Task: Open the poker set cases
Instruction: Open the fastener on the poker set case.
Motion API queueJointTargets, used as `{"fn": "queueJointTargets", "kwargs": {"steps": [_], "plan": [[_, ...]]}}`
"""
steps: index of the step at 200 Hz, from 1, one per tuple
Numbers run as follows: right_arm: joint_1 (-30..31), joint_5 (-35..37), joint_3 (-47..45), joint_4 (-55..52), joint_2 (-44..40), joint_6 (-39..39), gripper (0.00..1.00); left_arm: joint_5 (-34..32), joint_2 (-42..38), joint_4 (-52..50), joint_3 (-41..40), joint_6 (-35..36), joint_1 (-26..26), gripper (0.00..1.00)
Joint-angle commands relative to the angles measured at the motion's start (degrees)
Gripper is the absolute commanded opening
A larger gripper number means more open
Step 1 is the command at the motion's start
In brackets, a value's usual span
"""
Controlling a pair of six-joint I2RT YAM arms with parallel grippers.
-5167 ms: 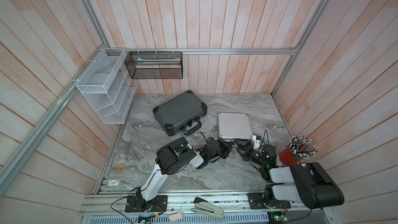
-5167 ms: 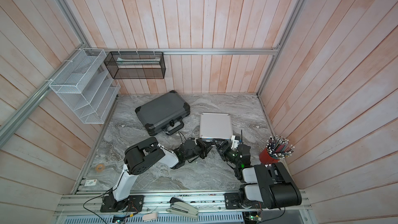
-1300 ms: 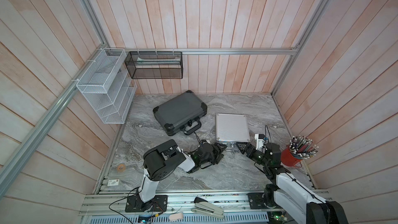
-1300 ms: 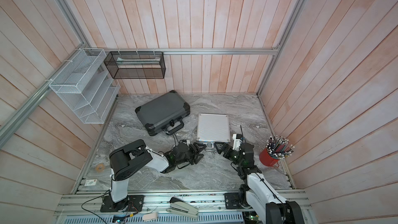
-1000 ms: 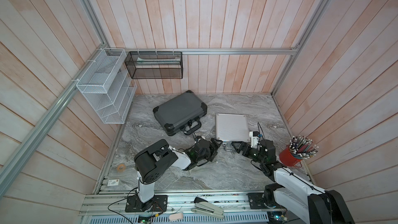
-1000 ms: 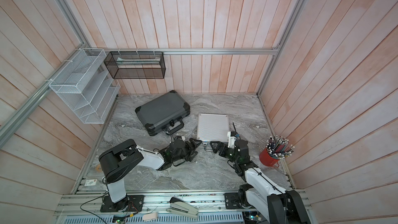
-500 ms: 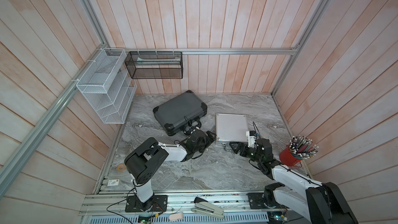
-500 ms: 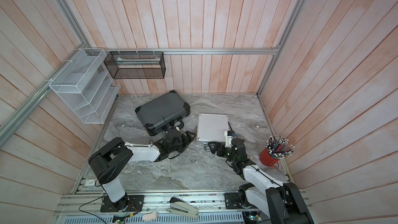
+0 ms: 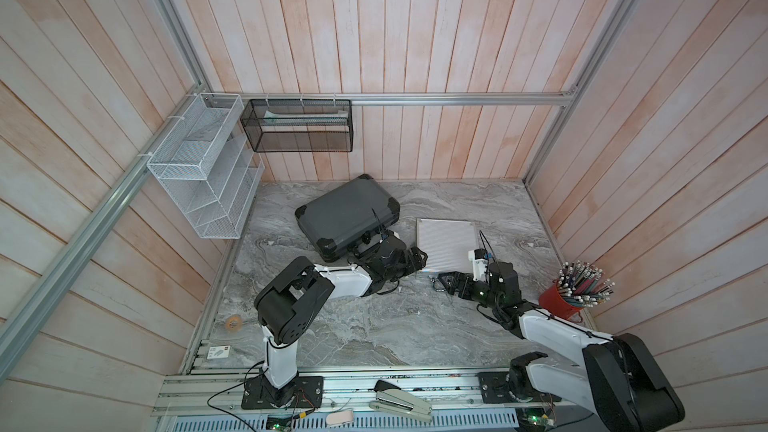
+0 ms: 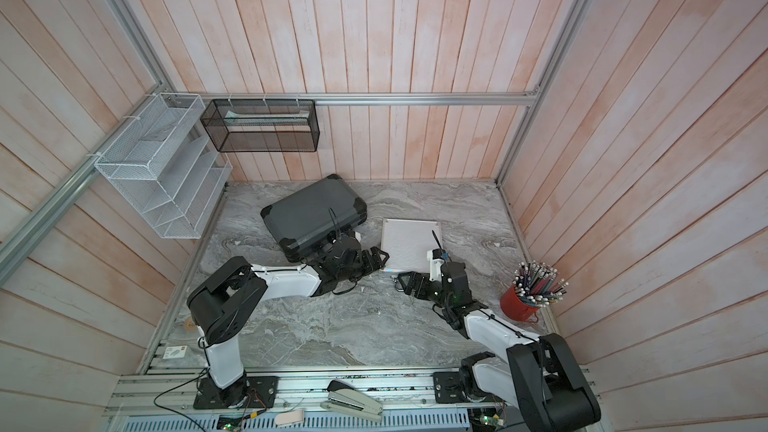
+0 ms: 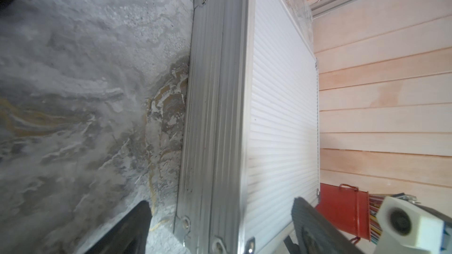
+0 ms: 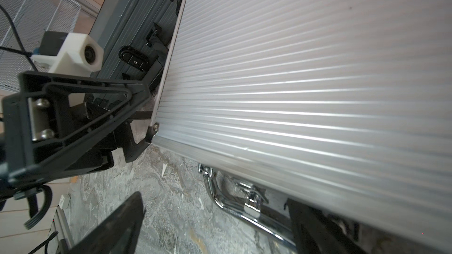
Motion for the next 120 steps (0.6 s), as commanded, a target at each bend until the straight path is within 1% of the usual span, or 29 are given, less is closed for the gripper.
{"fn": "queueJointTargets", "kwargs": {"steps": [1, 35, 53, 73, 120], "plan": [[0.73, 1.05, 1.67, 1.81, 0.81, -1.24, 0.93, 2.12, 2.2, -1.85, 1.56, 3.62, 0.89, 0.89], [1.54, 1.29, 1.84, 2.39, 1.43, -1.37, 0.93, 5.18, 5.99, -2.58, 4.85, 5.36, 1.17, 0.83], [1.91, 1.54, 2.29, 2.16, 2.25, -1.88, 0.93, 5.78, 6.91, -2.34, 5.15, 5.27, 1.11, 0.79], [2.08, 1.68, 2.95, 1.68, 3.26, -2.51, 0.92, 5.73, 7.09, -1.88, 4.7, 4.99, 1.14, 0.78], [3.18, 2.53, 3.35, 1.36, 2.6, -3.45, 0.92, 5.85, 8.09, -3.02, 5.18, 5.04, 1.18, 0.77]]}}
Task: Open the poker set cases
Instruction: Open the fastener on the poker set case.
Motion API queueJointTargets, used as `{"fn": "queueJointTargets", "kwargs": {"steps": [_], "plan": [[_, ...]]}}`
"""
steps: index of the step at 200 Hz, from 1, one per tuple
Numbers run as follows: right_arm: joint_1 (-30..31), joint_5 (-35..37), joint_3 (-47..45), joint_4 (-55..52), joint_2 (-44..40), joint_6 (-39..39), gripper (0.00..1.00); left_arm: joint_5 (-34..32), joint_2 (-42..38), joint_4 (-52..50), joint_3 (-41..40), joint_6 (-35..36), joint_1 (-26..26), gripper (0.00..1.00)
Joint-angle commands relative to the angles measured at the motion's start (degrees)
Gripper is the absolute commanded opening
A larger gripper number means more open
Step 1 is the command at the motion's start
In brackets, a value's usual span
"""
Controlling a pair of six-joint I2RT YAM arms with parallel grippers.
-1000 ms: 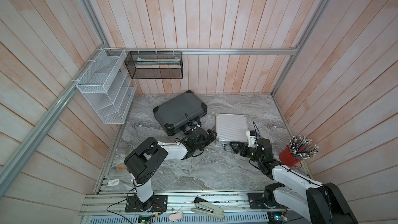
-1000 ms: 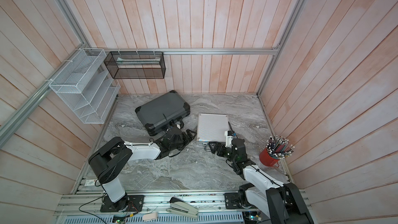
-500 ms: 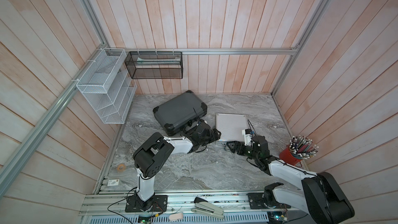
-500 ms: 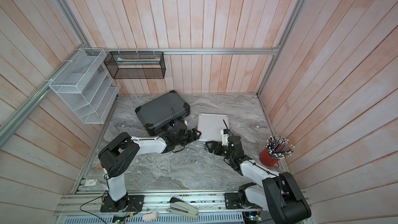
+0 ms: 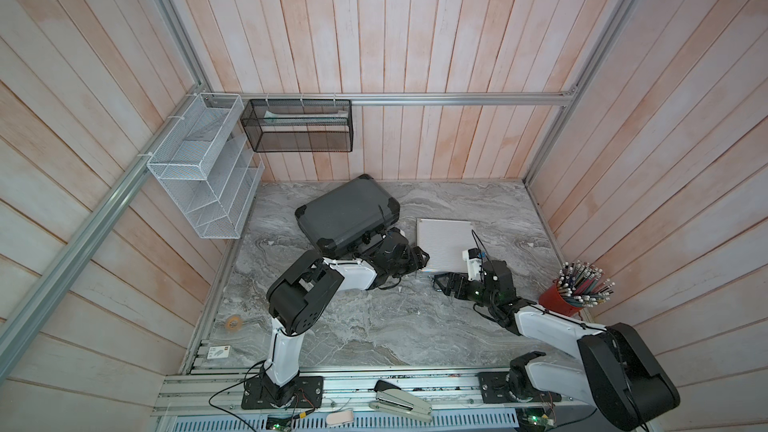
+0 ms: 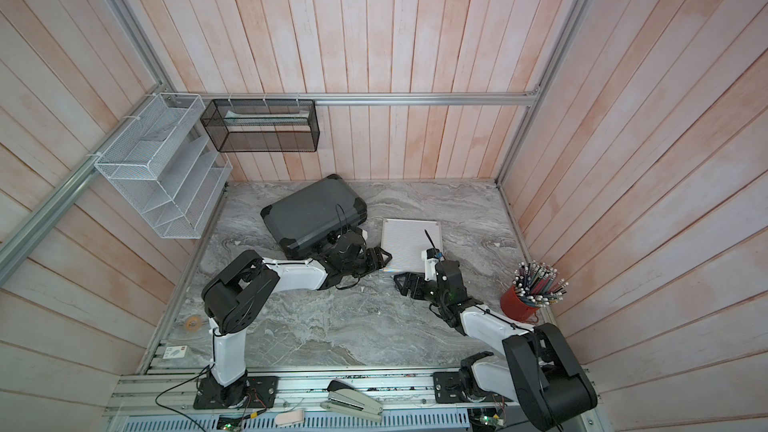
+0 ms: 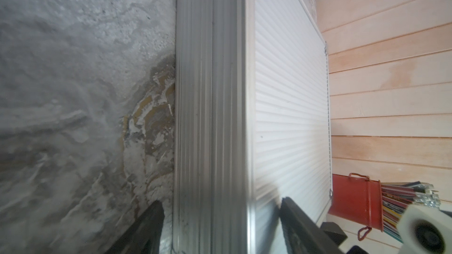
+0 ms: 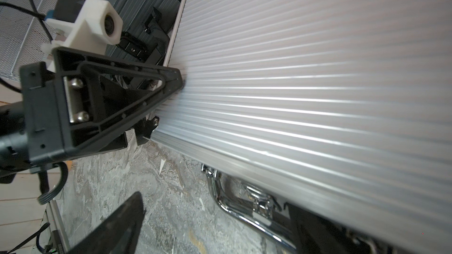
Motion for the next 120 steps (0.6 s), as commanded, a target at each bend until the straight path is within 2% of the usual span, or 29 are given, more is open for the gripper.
{"fn": "queueJointTargets", "kwargs": {"steps": [1, 45, 120], "plan": [[0.84, 1.51, 1.9, 1.34, -0.39, -1.93, 0.92, 0.63, 2.72, -3.15, 0.48, 1.47, 0.0, 0.77], [2.54, 2.2, 2.54, 0.86, -0.5, -3.14, 0.92, 0.82, 3.52, -4.23, 1.2, 1.82, -0.2, 0.75], [6.87, 7.53, 1.95, -2.35, -3.55, -4.78, 0.92, 1.83, 4.17, -3.42, 1.52, 1.21, -0.13, 0.75]]}}
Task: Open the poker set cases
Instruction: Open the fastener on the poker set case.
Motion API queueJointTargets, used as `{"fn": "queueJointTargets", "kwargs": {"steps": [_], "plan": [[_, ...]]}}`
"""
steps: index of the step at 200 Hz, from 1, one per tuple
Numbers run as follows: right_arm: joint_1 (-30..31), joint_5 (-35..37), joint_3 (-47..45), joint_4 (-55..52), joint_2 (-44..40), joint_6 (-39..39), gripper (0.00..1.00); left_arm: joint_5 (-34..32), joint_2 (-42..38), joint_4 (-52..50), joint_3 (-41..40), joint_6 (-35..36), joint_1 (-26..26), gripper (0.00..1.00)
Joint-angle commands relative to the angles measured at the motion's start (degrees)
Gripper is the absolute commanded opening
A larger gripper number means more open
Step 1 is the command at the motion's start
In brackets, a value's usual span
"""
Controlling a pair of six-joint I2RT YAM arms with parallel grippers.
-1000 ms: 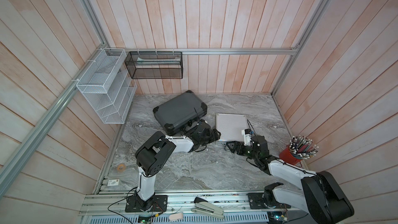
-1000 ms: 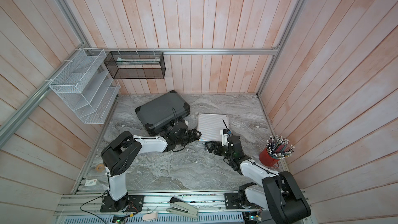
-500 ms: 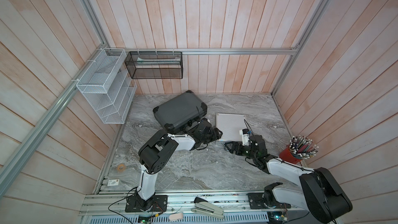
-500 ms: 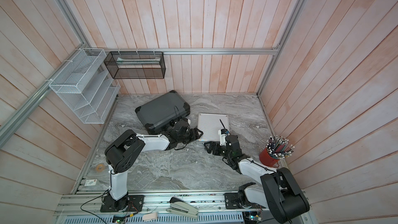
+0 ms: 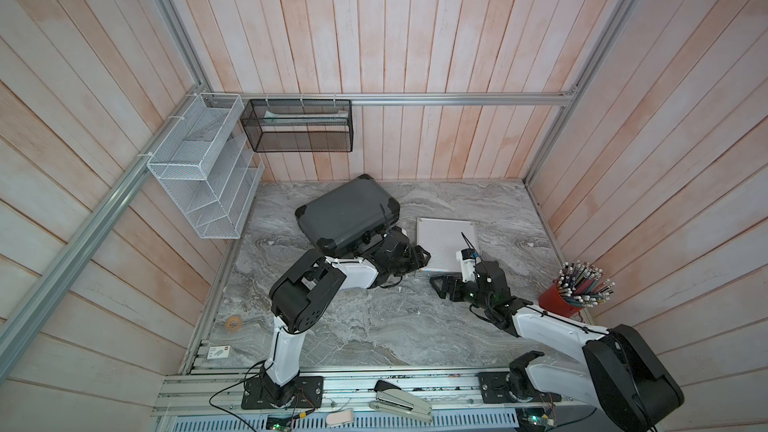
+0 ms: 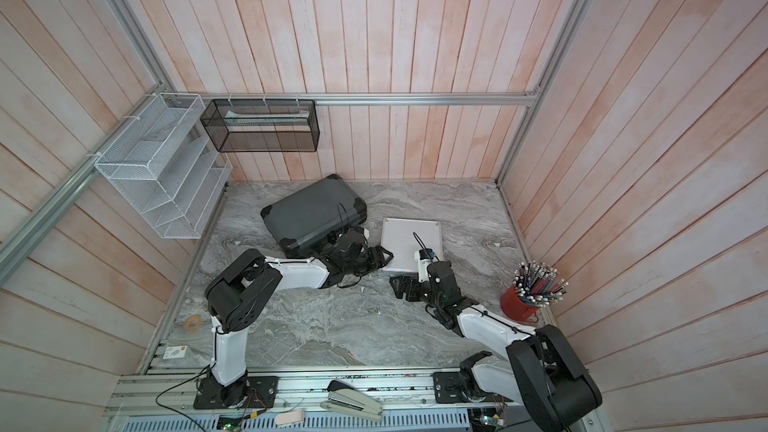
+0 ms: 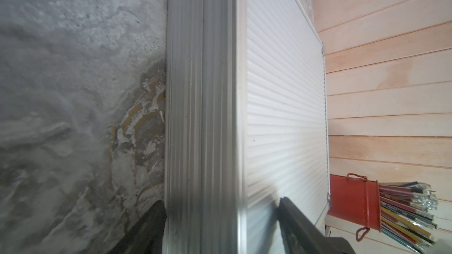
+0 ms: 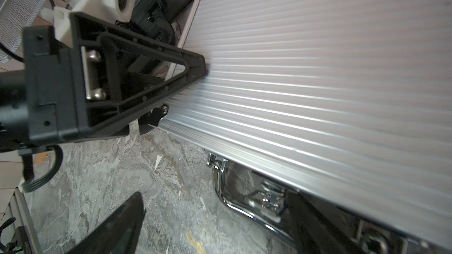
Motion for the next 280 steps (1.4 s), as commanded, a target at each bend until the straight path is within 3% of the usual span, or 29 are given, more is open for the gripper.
{"fn": "queueJointTargets", "kwargs": {"steps": [1, 61, 107, 173, 211, 280], "plan": [[1.07, 0.81, 0.79, 0.48, -1.6, -1.15, 0.92, 1.15, 2.81, -3.67, -0.08, 0.95, -0.22, 0.75], [1.87, 3.7, -0.09, -3.82, -3.82, -1.33, 0.92, 1.67, 2.09, -1.87, -1.69, -0.17, -0.04, 0.75], [0.59, 11.61, -2.05, -7.99, -13.7, 2.33, 0.95, 1.18, 0.85, -0.54, -2.51, 0.96, 0.03, 0.81], [-14.76, 5.26, -2.62, -16.15, -25.59, 3.2, 0.96, -2.57, -4.51, 1.4, -5.72, 3.55, -0.04, 0.97], [-25.74, -2.4, -1.84, -16.09, -21.61, 2.05, 0.94, -2.37, -7.75, 4.41, -7.44, 6.8, -0.04, 1.0], [-28.43, -6.69, 1.56, -11.82, -9.85, 1.6, 0.86, 1.32, -12.01, 4.9, -9.21, 14.77, 0.01, 1.0]]}}
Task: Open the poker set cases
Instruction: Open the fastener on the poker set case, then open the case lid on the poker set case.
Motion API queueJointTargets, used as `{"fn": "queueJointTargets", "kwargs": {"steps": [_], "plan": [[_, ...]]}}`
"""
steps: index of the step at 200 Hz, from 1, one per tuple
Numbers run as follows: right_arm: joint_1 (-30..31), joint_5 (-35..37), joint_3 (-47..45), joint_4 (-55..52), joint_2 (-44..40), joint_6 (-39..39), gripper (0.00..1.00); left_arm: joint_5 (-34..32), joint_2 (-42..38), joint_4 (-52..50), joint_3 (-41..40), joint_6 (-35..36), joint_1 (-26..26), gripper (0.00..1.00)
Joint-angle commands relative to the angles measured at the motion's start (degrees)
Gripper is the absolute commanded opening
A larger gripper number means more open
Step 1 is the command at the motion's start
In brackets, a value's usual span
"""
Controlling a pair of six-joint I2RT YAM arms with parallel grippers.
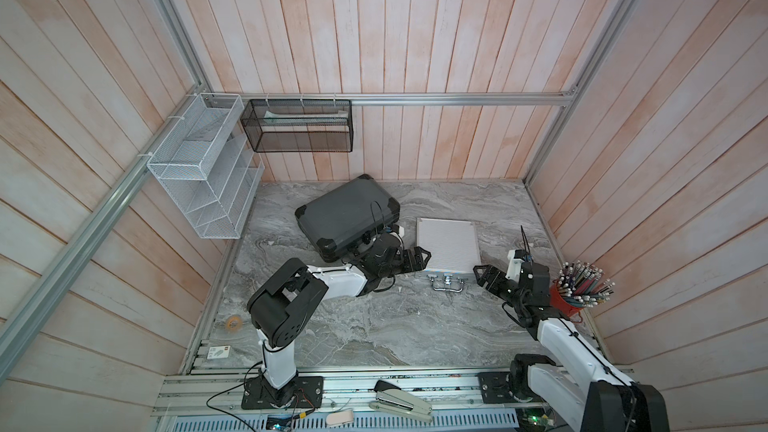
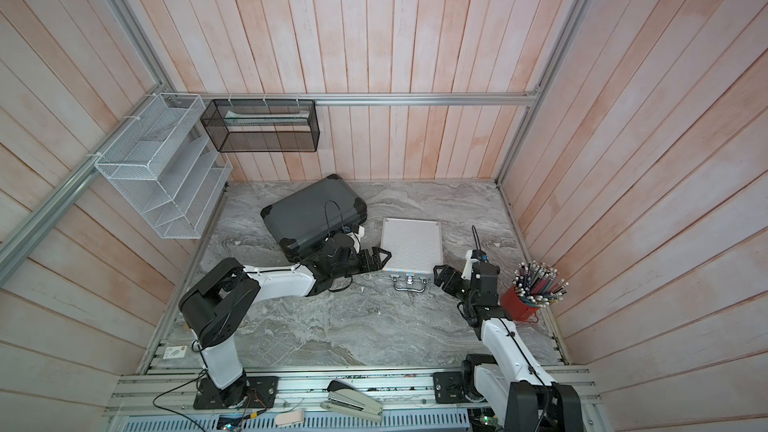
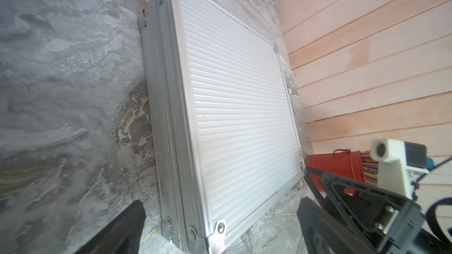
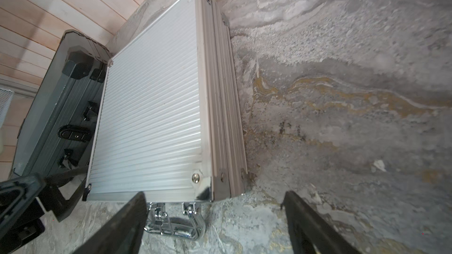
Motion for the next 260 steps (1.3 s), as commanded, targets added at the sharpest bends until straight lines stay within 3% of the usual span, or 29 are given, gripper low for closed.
{"fn": "queueJointTargets", "kwargs": {"steps": [1, 125, 260], "plan": [[-0.64, -2.74, 2.49, 1.94, 2.07, -0.49, 0.86, 1.75, -1.78, -0.26, -0.57, 5.03, -0.02, 1.0], [-0.81, -11.04, 6.62, 1.7, 11.47, -1.42, 0.74, 12.57, 2.52, -1.31, 2.06, 4.26, 1.45, 1.0], [-1.31, -16.16, 5.0, 5.41, 9.28, 1.93, 0.71, 19.18, 4.11, -2.0, 4.83, 2.79, 1.45, 0.99]]}}
